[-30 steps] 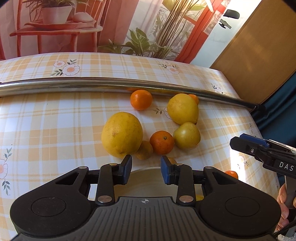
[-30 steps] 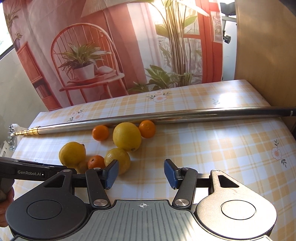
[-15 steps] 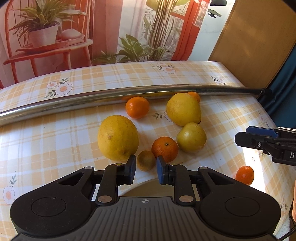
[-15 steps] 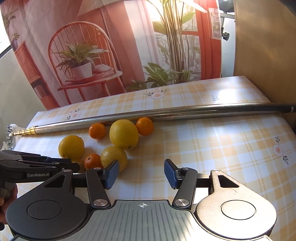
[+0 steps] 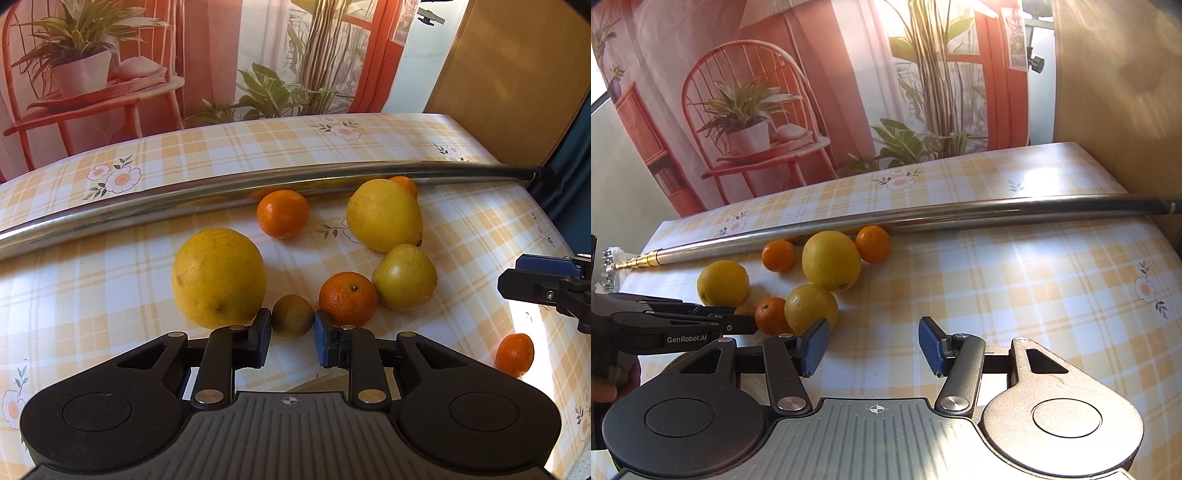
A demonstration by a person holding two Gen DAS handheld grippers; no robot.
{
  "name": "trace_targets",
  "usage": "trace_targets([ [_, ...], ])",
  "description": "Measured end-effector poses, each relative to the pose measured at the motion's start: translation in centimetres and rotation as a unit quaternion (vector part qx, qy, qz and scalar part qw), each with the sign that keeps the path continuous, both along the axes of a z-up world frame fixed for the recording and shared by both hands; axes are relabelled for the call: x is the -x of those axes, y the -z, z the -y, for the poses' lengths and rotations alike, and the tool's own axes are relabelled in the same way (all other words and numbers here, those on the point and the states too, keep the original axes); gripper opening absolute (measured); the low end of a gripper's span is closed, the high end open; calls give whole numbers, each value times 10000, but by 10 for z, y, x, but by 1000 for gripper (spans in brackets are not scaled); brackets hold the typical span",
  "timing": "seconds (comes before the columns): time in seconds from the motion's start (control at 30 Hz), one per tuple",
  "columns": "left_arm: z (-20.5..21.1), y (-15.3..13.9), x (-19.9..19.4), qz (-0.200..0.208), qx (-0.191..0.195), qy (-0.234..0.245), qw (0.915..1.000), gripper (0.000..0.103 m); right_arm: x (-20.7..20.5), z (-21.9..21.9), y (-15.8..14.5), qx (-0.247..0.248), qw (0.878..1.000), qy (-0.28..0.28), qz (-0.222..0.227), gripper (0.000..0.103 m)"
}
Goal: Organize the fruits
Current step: 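Grasp a brown kiwi with the left tool, then carry the kiwi over the plate with the left tool while the right tool grasps an orange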
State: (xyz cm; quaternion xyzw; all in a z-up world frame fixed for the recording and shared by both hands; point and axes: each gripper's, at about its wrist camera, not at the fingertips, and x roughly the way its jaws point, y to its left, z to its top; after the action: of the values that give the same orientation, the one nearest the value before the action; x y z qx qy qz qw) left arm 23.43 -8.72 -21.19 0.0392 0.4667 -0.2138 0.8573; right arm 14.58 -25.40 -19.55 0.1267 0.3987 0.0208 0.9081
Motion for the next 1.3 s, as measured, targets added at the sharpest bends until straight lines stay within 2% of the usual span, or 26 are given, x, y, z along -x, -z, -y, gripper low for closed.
trace_targets([
  [0.2,1,-2,9,249,-159,122,9995,26,0,0,1,11,10000,14,-22,51],
  [0.6,-24,-35,40,637,352,-131,9973,26,0,1,1,60,10000,75,20,51],
  [0.77,-46,-48,58,802,531,-522,9940,26,1,2,-3,91,9998,104,124,50],
  [1.0,-79,-58,73,929,593,-1103,9878,26,-5,4,-11,181,9991,108,378,50],
  [1.2,-95,-61,82,1010,569,-1365,9838,26,-28,16,-11,-184,9972,211,689,51],
  [1.3,-100,-60,82,969,664,-1477,9820,26,-48,23,-7,-514,9956,357,695,51],
])
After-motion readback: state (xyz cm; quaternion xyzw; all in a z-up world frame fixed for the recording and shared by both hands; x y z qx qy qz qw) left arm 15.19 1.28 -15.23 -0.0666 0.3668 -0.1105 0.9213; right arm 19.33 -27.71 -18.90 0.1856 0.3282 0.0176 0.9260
